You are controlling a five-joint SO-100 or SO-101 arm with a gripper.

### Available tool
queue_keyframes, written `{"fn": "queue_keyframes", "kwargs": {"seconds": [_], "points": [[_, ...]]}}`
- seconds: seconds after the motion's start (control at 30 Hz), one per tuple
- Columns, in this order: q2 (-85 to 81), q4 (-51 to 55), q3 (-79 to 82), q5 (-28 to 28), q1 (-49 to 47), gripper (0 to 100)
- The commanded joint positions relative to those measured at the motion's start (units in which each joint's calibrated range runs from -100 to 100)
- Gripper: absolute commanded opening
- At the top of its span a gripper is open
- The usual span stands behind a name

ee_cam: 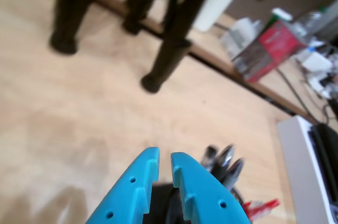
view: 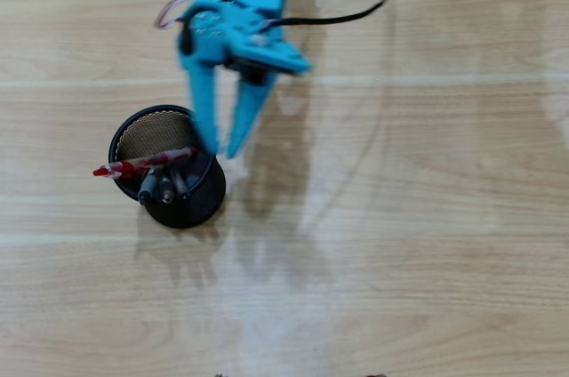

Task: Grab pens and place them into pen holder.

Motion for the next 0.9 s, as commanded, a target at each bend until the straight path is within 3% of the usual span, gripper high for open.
{"fn": "queue_keyframes", "kwargs": {"seconds": [0.0, 0.17, 0.33, 0.53, 0.73, 0.87], "points": [[-23.4, 16.4, 19.5, 5.4, -4.0, 4], [-54.1, 22.7, 54.1, 7.1, -6.3, 11], [-77.3, 41.5, 74.6, 7.1, -10.3, 13], [-88.5, 70.3, 71.8, 6.6, -11.4, 13], [-87.2, 68.0, 71.3, 7.1, -12.8, 13], [-87.2, 68.2, 71.5, 6.6, -19.2, 13]]}}
